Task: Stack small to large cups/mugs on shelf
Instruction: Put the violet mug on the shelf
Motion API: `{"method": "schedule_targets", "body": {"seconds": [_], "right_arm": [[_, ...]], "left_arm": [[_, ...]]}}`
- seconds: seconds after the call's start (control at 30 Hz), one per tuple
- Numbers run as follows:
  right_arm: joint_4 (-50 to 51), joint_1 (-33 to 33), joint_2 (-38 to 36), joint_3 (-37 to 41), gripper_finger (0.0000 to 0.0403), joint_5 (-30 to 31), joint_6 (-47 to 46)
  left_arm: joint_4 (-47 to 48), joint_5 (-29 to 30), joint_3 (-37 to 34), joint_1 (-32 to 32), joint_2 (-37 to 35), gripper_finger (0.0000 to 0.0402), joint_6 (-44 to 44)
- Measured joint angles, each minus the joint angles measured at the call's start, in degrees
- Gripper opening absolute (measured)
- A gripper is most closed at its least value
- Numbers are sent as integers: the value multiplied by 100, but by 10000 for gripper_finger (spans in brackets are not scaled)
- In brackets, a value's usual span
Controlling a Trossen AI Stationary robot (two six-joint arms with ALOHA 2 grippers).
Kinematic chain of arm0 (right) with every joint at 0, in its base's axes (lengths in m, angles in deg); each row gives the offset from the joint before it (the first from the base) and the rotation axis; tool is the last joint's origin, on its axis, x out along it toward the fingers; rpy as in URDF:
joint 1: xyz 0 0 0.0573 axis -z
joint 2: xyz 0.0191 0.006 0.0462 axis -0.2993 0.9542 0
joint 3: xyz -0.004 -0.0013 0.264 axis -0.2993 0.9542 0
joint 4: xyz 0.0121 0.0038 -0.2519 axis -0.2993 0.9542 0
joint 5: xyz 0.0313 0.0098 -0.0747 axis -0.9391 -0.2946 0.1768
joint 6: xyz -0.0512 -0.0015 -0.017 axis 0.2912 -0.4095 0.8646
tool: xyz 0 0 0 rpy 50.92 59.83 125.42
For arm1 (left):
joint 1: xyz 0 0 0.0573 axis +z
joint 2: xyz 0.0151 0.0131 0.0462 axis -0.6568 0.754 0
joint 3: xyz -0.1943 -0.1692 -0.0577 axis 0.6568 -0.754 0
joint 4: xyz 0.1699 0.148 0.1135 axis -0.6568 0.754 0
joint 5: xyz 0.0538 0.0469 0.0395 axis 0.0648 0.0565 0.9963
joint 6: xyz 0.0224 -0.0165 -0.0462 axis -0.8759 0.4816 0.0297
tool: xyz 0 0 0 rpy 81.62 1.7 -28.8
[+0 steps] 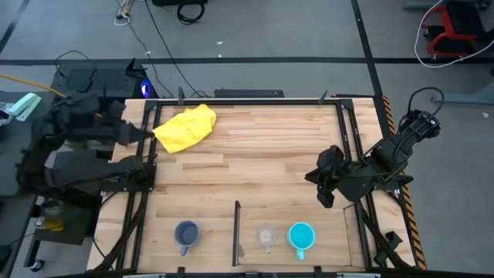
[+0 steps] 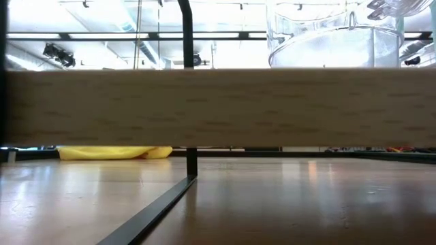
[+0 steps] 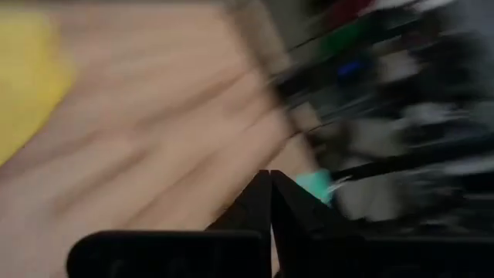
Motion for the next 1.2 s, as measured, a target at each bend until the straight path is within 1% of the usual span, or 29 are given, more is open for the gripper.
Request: {"method": "schedule_targets", "body": {"seconds": [0.07,0.13,0.23,0.33,0.37,0.47,0.57,0.73,0.83,0.93,1.0,1.07,1.13,1.2], "right_arm": [[48,0,0,0,43,0,-3],[80,2,0,0,43,0,-67],[148,-1,0,0,43,-2,-261],[163,2,0,0,43,-10,-298],[165,-1,0,0,43,-13,-275],[165,-1,2,0,43,9,-68],[165,1,2,0,43,94,-1],[165,-1,2,0,43,94,-328],[165,-14,2,0,43,37,-536],[164,-16,2,0,43,8,-583],[163,-16,2,0,43,-50,-591],[162,-16,2,0,43,-96,-604],[158,-16,2,0,43,-111,-603],[158,-16,2,0,43,-109,-597]], "left_arm": [[889,103,198,0,200,7,77],[1473,97,216,0,271,8,213],[1854,47,111,0,246,17,522],[1824,58,61,0,211,22,670],[1710,132,33,0,210,22,709],[889,535,-22,0,362,21,573],[331,531,-22,-34,687,13,242],[-494,661,-25,-237,1638,9,-322],[-1200,665,-31,-338,2179,18,-708],[-1870,662,-30,-503,2583,28,-885],[-2225,678,-30,-752,2771,30,-899],[-2413,717,-30,-1141,2920,28,-826],[-2441,832,-30,-1654,3040,22,-712],[-2374,1133,-31,-2250,3091,14,-518]]}}
